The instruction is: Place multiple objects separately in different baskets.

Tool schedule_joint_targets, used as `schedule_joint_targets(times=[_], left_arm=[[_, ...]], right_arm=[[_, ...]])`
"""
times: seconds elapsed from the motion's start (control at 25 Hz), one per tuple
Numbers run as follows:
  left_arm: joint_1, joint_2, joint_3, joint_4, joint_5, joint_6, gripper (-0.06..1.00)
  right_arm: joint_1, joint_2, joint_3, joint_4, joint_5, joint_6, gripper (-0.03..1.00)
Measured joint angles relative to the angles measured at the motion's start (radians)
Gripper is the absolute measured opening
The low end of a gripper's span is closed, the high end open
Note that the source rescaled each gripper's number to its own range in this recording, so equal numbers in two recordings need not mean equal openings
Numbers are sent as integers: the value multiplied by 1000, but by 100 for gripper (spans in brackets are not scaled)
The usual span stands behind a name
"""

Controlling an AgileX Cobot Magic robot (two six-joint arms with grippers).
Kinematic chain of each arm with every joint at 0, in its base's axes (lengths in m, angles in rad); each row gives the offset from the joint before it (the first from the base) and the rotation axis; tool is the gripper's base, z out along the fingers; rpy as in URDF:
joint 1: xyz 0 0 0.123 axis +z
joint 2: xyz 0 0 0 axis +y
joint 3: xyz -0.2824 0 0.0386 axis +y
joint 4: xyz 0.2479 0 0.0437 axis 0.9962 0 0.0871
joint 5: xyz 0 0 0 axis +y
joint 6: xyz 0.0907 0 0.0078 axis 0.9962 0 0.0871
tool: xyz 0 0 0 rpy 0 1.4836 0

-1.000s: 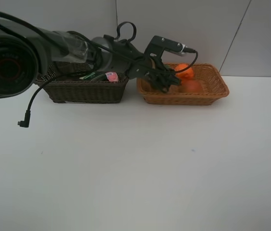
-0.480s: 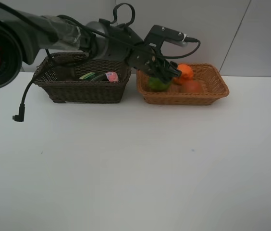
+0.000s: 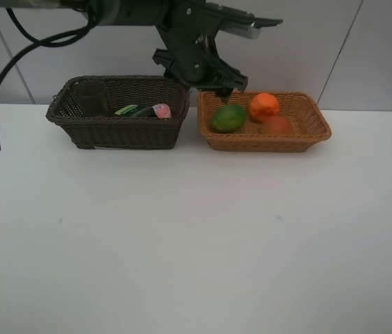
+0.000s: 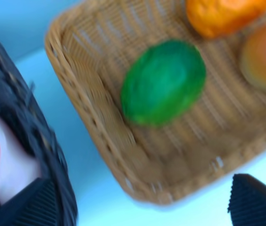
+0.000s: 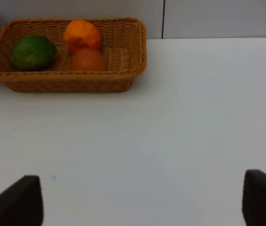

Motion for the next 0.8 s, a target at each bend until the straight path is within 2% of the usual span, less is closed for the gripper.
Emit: schedule_joint_targets(times=[0.16,0.28,0.48,0.64,0.8], left_arm=[[0,-78,60,-124,79,88,95],[0,-127,101,-187,157,147,95],[7,-176,140,-219,325,193,95],[55,-256,234,-231,338,188,95],[147,-409,393,-231,293,170,95]], right_arm=[[0,0,0,0,0,0,87],[0,0,0,0,0,0,87],[0,0,0,0,0,0,87],[0,0,0,-1,0,0,87],[0,0,0,-1,0,0,87]])
